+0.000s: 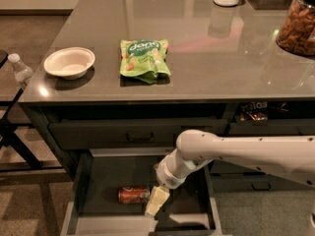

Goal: Pick coke can from middle drawer and place on counter

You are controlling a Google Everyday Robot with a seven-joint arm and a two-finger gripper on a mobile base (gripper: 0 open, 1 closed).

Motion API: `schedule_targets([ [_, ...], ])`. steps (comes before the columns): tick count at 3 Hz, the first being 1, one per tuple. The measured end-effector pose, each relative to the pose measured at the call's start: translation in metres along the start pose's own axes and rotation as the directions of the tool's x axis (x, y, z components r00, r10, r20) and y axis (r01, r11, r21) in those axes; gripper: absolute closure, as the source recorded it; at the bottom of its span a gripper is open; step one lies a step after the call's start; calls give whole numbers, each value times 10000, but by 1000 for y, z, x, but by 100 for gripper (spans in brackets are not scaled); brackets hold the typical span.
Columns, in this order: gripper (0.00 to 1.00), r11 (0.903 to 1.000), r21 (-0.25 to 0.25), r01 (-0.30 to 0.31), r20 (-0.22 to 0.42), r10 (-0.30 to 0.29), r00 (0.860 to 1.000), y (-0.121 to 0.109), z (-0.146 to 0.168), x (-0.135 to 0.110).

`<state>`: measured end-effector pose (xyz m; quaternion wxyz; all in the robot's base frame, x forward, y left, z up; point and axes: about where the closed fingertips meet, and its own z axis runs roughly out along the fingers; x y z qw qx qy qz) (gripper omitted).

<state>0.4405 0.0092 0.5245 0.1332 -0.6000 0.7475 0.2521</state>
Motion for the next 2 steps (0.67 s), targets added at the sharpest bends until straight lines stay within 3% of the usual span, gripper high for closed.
schedule_targets([
  [1,0,9992,24,387,626,-388,9973,-10,30,-7],
  [2,0,9991,6,414,634,-414,9971,-9,31,-7],
])
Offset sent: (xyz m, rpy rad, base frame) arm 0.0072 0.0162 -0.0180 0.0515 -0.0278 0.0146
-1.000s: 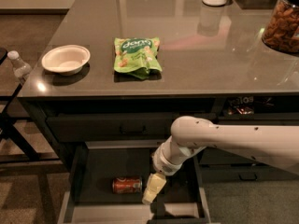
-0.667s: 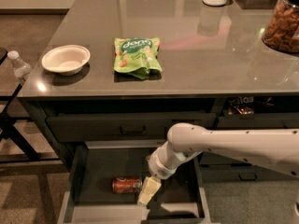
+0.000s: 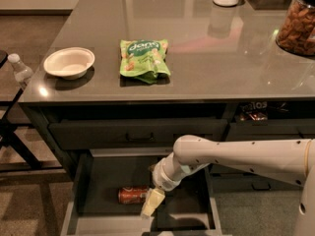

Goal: Pick coke can from middle drawer and place on counter

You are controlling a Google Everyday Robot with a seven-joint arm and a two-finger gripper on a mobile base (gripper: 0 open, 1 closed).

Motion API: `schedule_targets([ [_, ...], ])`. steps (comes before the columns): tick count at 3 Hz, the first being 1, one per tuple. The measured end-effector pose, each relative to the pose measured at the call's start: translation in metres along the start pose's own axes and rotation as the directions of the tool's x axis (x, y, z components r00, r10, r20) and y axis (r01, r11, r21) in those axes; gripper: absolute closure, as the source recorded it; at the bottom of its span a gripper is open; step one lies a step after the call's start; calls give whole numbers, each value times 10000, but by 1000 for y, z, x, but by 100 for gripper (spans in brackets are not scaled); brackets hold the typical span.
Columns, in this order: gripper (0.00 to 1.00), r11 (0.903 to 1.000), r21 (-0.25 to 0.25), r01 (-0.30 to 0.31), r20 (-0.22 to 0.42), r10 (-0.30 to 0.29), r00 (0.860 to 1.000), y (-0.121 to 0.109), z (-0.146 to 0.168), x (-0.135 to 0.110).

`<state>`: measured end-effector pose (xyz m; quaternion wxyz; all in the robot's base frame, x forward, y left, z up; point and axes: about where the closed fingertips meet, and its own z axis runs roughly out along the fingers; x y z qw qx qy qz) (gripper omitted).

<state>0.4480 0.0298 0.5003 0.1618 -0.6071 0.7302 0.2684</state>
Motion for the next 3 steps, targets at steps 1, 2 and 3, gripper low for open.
schedule_targets([
  [1,0,9983,-393,429,189,-422,9989,-3,28,-7],
  [2,0,9902,-594,1264,520,-1234,9910,-30,66,-26],
  [3,0,9902,-598,1261,534,-1230,9910,-30,67,-27],
])
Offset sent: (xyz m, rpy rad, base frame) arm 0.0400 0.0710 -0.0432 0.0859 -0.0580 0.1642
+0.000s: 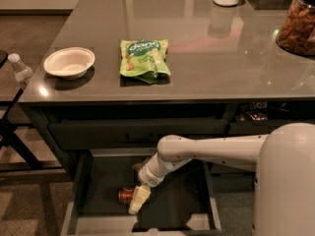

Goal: Pick coke can from middle drawer and place on counter

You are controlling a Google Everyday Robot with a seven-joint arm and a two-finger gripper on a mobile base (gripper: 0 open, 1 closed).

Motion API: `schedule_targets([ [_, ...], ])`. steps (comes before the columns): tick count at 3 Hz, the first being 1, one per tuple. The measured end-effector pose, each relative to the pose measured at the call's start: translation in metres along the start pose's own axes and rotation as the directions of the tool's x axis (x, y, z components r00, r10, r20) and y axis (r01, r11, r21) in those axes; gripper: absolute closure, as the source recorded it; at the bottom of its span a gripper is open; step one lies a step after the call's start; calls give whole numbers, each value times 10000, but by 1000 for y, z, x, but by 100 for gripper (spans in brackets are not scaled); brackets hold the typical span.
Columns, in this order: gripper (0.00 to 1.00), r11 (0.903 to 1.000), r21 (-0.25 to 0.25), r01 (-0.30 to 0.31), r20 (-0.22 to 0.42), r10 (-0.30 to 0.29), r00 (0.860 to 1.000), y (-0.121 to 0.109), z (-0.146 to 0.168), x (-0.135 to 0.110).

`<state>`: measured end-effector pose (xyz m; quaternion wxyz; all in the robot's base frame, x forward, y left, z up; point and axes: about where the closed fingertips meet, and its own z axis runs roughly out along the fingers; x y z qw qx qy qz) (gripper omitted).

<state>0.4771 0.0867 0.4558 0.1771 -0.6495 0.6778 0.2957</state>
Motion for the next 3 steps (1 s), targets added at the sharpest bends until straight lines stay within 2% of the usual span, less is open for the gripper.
schedule_targets([
  [1,0,9992,-165,-374,9,374,9993,3,13,19],
  [3,0,9952,-115,-972,230,975,9950,-2,37,49],
])
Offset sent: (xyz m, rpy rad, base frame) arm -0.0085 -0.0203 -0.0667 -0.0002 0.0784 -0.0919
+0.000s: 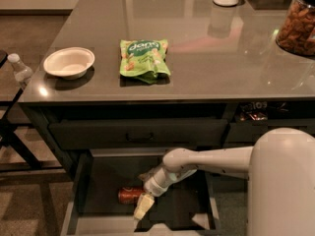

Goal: Pick coke can from middle drawer and place on counter

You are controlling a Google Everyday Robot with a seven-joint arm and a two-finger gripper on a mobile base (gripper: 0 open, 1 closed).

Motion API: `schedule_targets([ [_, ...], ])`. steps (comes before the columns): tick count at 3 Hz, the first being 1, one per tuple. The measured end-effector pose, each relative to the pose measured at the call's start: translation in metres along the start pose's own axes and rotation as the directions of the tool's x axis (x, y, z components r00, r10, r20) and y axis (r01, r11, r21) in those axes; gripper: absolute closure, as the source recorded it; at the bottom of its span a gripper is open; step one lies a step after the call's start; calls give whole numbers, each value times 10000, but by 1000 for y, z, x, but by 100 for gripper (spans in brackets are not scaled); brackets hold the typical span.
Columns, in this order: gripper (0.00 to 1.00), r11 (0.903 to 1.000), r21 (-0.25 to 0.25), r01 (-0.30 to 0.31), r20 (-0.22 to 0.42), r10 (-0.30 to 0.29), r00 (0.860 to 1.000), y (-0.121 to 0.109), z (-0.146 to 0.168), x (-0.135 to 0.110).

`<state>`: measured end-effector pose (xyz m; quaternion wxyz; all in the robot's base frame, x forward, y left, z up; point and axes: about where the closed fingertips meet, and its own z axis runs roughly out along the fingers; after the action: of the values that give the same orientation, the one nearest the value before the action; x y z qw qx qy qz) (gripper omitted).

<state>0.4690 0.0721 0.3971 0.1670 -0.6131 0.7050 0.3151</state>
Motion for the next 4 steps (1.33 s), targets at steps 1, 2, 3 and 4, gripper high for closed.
schedule_targets([
  [1,0,9999,-53,-126,132,127,9998,-6,10,6],
  [2,19,9999,-59,-132,136,133,9998,-6,11,6],
  [3,42,9999,-59,-132,136,133,9998,-6,11,6],
  [4,65,9999,-60,-132,136,133,9998,-6,11,6],
])
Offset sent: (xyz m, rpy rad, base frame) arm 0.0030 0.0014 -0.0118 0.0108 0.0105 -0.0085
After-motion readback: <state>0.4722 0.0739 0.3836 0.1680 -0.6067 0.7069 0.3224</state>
